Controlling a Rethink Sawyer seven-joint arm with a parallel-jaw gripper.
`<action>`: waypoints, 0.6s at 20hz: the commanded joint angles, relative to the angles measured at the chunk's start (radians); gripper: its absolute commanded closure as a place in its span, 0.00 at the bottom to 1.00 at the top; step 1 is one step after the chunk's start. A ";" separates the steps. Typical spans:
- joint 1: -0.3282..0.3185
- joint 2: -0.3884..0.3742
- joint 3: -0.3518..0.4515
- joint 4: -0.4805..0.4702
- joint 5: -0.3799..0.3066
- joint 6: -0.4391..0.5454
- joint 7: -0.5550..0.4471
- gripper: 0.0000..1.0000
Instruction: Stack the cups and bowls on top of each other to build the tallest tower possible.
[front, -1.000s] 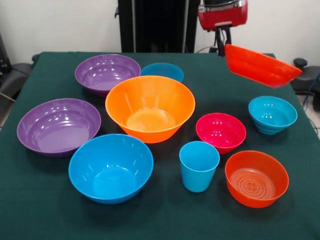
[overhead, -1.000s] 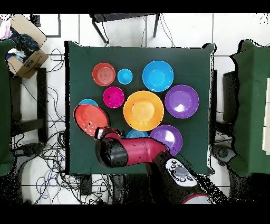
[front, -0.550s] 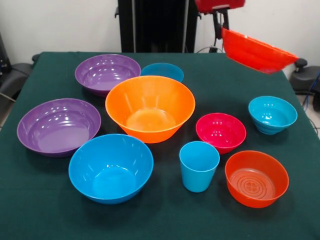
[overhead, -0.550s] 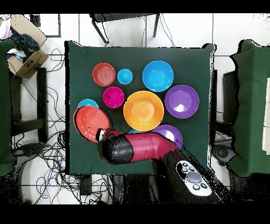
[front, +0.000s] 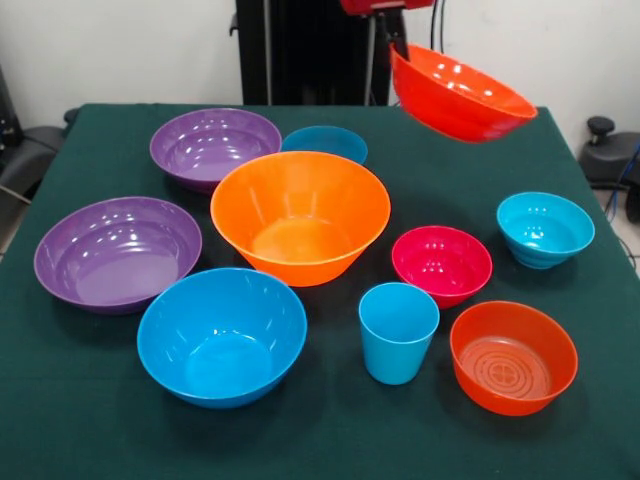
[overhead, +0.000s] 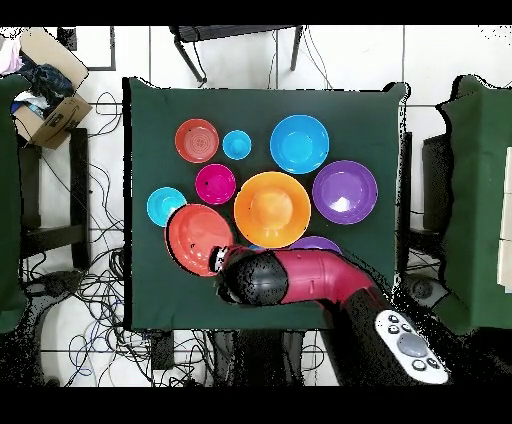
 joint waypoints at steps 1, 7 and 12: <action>-0.051 0.005 0.072 -0.107 -0.113 0.188 -0.243 1.00; -0.118 -0.009 0.150 -0.149 -0.114 0.262 -0.288 1.00; -0.168 -0.007 0.239 -0.193 -0.114 0.280 -0.321 1.00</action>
